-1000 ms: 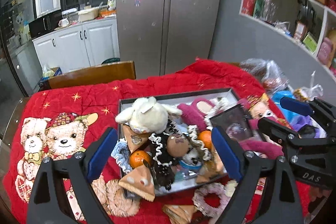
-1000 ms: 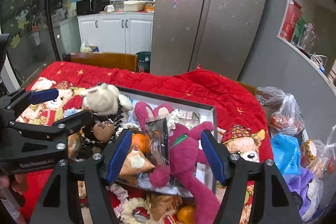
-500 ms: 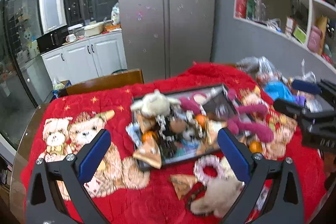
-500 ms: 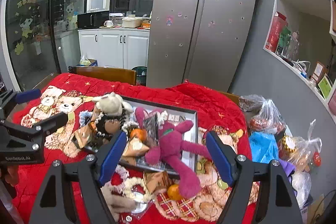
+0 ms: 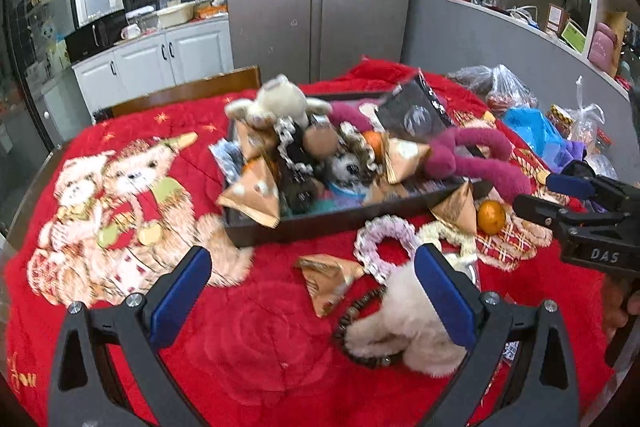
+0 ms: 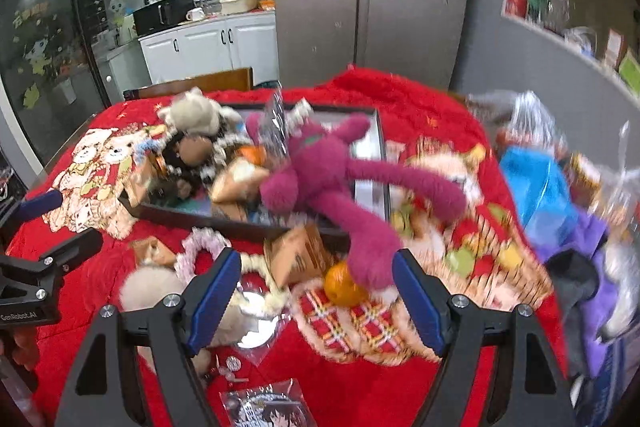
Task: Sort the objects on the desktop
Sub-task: 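Move both grippers toward the Choco Magic pack and the mandarin orange, then grasp the Choco Magic pack with left gripper while right grasps the mandarin orange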
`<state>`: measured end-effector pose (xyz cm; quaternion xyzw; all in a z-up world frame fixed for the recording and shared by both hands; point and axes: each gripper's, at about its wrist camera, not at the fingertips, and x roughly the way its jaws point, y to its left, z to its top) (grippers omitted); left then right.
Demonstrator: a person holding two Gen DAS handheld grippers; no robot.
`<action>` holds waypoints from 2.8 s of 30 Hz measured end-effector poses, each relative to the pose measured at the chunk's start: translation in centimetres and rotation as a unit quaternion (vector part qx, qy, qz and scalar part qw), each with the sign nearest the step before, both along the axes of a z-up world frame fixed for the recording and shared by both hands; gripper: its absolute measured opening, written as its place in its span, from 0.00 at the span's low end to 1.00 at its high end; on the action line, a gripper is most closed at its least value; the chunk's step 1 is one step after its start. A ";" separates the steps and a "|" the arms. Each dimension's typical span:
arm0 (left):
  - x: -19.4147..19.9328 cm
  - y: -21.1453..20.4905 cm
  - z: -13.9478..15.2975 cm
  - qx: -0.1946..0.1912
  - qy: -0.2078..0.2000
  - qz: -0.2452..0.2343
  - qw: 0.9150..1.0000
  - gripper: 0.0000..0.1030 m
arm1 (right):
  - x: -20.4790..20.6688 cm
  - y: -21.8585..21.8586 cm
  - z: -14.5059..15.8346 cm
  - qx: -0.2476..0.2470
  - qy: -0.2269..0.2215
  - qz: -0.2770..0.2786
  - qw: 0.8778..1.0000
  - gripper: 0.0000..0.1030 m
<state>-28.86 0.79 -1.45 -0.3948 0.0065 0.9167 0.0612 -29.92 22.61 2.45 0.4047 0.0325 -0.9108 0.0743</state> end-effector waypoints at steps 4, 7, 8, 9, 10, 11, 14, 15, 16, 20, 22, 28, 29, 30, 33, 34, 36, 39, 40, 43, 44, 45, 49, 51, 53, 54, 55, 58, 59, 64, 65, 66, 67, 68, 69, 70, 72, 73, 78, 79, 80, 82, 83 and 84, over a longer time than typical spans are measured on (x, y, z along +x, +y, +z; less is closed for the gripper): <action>-0.4 0.4 -1.3 -0.006 -0.010 0.006 1.000 0.99 | 0.0 0.8 -2.0 -0.007 -0.016 -0.007 1.000 0.78; -0.9 0.3 -2.3 -0.008 -0.018 0.011 1.000 0.99 | -0.2 1.1 -3.0 -0.008 -0.023 -0.013 1.000 0.78; -1.1 0.2 -2.7 -0.009 -0.020 0.014 1.000 0.99 | -0.4 1.2 -3.4 -0.003 -0.025 -0.015 1.000 0.78; -1.4 0.0 -3.0 -0.007 -0.026 0.016 1.000 0.99 | -0.5 1.2 -3.9 0.008 -0.025 -0.018 0.999 0.78; -1.6 -0.2 -3.3 -0.002 -0.031 0.017 0.999 0.99 | -0.7 1.3 -4.3 0.018 -0.026 -0.023 0.999 0.78; -1.8 -0.4 -3.6 0.007 -0.035 0.019 0.999 0.99 | -0.9 1.4 -4.7 0.022 -0.028 -0.027 0.999 0.78; -2.4 -0.9 -4.2 0.016 -0.040 0.021 0.999 0.99 | -1.5 1.7 -5.8 0.015 -0.037 -0.031 0.999 0.78; -2.7 -0.9 -4.7 0.012 -0.045 0.022 0.999 0.99 | -1.7 1.7 -6.1 0.017 -0.040 -0.034 0.998 0.78; -2.8 -0.9 -4.9 0.009 -0.049 0.022 0.999 0.99 | -1.9 1.7 -6.5 0.023 -0.045 -0.039 0.998 0.78; -3.5 -1.0 -6.6 0.003 -0.064 0.021 0.998 0.99 | -2.6 1.6 -7.6 0.032 -0.059 -0.048 0.997 0.78; -3.9 -1.1 -7.3 0.007 -0.075 0.021 0.997 0.99 | -2.7 1.4 -7.9 0.037 -0.061 -0.048 0.996 0.78; -4.7 -2.2 -8.9 0.020 -0.090 0.029 0.995 0.99 | -3.5 0.8 -8.6 0.037 -0.063 -0.052 0.996 0.78; -4.8 -2.3 -8.9 0.020 -0.087 0.029 0.996 0.99 | -3.6 0.8 -8.6 0.036 -0.064 -0.054 0.996 0.78; -4.8 -2.3 -8.9 0.017 -0.085 0.027 0.996 0.99 | -3.7 0.8 -8.7 0.033 -0.064 -0.056 0.996 0.78; -4.9 -2.0 -9.1 0.003 -0.084 0.023 0.996 0.99 | -3.9 1.3 -8.8 0.013 -0.066 -0.062 0.996 0.78; -5.0 -2.0 -9.2 0.001 -0.084 0.022 0.996 0.99 | -4.0 1.5 -8.8 0.008 -0.065 -0.064 0.996 0.78; -5.1 -2.0 -9.2 0.001 -0.084 0.022 0.996 0.99 | -4.0 1.6 -8.8 0.006 -0.062 -0.067 0.996 0.78; -5.1 -2.0 -9.2 0.000 -0.084 0.023 0.996 0.99 | -4.1 1.5 -8.9 0.007 -0.059 -0.069 0.996 0.78; -5.2 -2.0 -9.2 -0.001 -0.084 0.023 0.996 0.99 | -4.1 1.4 -8.9 0.009 -0.056 -0.070 0.996 0.78; -5.3 -2.2 -9.2 -0.002 -0.082 0.023 0.996 0.98 | -4.1 1.3 -9.0 0.010 -0.052 -0.070 0.996 0.78; -5.4 -2.2 -9.2 -0.003 -0.081 0.024 0.996 0.97 | -4.0 1.3 -9.0 0.009 -0.051 -0.070 0.996 0.78; -5.1 -1.8 -9.2 -0.010 -0.077 0.027 0.997 0.92 | -4.1 1.4 -9.0 0.008 -0.050 -0.071 0.996 0.76; -4.9 -1.0 -8.8 -0.023 -0.066 0.015 0.997 0.67 | -3.9 1.1 -8.9 0.016 -0.040 -0.067 0.997 0.48; -4.7 -0.7 -8.5 -0.030 -0.060 0.010 0.998 0.55 | -3.7 1.1 -8.7 0.007 -0.040 -0.065 0.997 0.39; -4.5 -0.4 -8.4 -0.035 -0.057 0.010 0.998 0.50 | -3.6 1.2 -8.7 0.002 -0.041 -0.067 0.997 0.39; -4.4 -0.4 -8.4 -0.034 -0.058 0.011 0.998 0.49 | -3.5 1.2 -8.7 0.003 -0.040 -0.066 0.997 0.39; -4.4 -0.5 -8.3 -0.032 -0.058 0.012 0.998 0.49 | -3.5 1.2 -8.6 0.004 -0.040 -0.066 0.997 0.39; -4.0 -0.7 -8.2 -0.026 -0.059 0.016 0.998 0.48 | -3.1 1.2 -8.4 0.003 -0.044 -0.065 0.997 0.38; -3.9 -0.8 -8.2 -0.026 -0.059 0.016 0.998 0.48 | -2.9 1.3 -8.4 0.001 -0.045 -0.065 0.997 0.38; -3.2 -0.9 -7.9 -0.019 -0.057 0.014 0.998 0.47 | -2.2 1.7 -7.9 -0.018 -0.051 -0.056 0.997 0.38; -3.0 -0.9 -7.8 -0.019 -0.056 0.014 0.998 0.47 | -1.9 1.5 -7.7 -0.016 -0.049 -0.055 0.997 0.38; -2.8 -0.8 -7.6 -0.019 -0.053 0.014 0.998 0.47 | -1.7 1.4 -7.6 -0.015 -0.048 -0.052 0.997 0.38; -2.6 -0.8 -7.4 -0.018 -0.051 0.014 0.998 0.47 | -1.4 1.1 -7.3 -0.016 -0.046 -0.048 0.998 0.38; -2.2 -0.5 -7.2 -0.017 -0.049 0.014 0.999 0.47 | -1.3 1.0 -7.1 -0.018 -0.044 -0.045 0.998 0.38; -2.0 -0.5 -6.9 -0.016 -0.045 0.015 0.999 0.47 | -1.1 0.8 -7.0 -0.019 -0.041 -0.042 0.998 0.38; -1.8 -0.5 -6.7 -0.014 -0.043 0.016 0.999 0.47 | -0.9 0.6 -6.7 -0.019 -0.039 -0.038 0.998 0.38; -1.6 -0.6 -6.2 -0.006 -0.041 0.016 0.999 0.47 | -0.5 0.2 -6.3 -0.020 -0.032 -0.033 0.999 0.38; -1.4 -0.6 -6.0 -0.003 -0.040 0.017 0.999 0.47 | -0.3 0.0 -6.1 -0.022 -0.029 -0.030 0.999 0.38; -0.8 -0.6 -4.6 0.001 -0.025 0.015 1.000 0.47 | 0.3 -1.1 -5.2 -0.031 -0.021 -0.020 0.999 0.38; -0.7 -0.6 -4.4 0.001 -0.023 0.014 1.000 0.47 | 0.4 -1.4 -5.1 -0.029 -0.019 -0.019 0.999 0.38; -0.6 -0.5 -4.2 0.002 -0.021 0.015 1.000 0.47 | 0.4 -1.5 -5.0 -0.029 -0.019 -0.018 0.999 0.38; -0.5 -0.5 -3.8 0.003 -0.020 0.015 1.000 0.47 | 0.5 -1.7 -4.8 -0.032 -0.018 -0.014 0.999 0.38; -0.5 -0.5 -3.6 0.005 -0.019 0.017 1.000 0.47 | 0.5 -1.8 -4.7 -0.035 -0.018 -0.011 0.999 0.38; -0.5 -0.5 -3.4 0.007 -0.019 0.017 1.000 0.47 | 0.6 -1.9 -4.6 -0.038 -0.017 -0.010 0.999 0.38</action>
